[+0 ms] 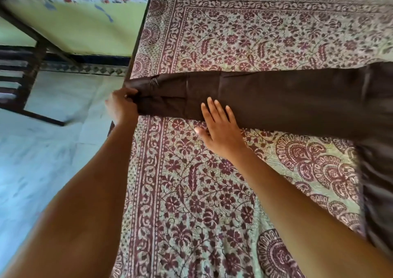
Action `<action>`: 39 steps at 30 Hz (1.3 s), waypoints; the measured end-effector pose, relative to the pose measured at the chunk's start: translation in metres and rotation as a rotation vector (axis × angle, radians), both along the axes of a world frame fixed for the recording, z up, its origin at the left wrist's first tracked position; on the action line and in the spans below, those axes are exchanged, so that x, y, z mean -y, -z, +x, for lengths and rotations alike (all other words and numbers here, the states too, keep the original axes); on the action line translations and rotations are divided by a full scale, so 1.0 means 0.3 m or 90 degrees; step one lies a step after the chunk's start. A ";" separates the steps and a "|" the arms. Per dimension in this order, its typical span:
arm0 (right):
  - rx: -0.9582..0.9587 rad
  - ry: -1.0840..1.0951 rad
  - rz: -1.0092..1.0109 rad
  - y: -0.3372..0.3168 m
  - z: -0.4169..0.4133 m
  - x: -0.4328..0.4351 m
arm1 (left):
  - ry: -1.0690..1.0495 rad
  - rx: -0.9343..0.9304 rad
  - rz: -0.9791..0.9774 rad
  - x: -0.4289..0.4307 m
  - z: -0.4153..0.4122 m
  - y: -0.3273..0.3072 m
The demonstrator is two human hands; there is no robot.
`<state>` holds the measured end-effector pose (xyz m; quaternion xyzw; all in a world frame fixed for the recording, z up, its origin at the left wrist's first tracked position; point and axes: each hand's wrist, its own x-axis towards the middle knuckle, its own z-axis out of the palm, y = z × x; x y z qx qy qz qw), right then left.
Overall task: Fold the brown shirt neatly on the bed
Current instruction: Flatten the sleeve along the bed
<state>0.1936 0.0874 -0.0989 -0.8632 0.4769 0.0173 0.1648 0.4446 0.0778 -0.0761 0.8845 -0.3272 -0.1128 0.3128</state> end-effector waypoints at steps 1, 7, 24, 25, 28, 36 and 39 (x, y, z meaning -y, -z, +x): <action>0.016 -0.001 0.007 0.001 -0.004 0.000 | -0.008 0.015 0.034 -0.006 -0.010 0.002; 0.316 0.113 0.068 -0.063 -0.135 0.007 | 0.204 0.198 0.093 -0.004 -0.267 -0.033; -0.062 0.452 -0.104 0.038 -0.958 0.006 | 0.533 0.269 0.229 0.121 -0.793 0.098; -0.060 0.451 -0.105 0.037 -0.952 0.006 | 0.492 0.255 0.246 0.128 -0.758 0.094; -0.056 0.454 -0.117 0.041 -0.959 0.009 | 0.361 0.215 0.264 0.151 -0.820 0.076; -0.049 0.459 -0.116 0.044 -0.956 0.012 | 0.757 0.244 0.159 0.288 -1.479 0.083; -0.047 0.456 -0.112 0.046 -0.957 0.010 | 0.770 0.296 0.149 0.341 -1.334 0.101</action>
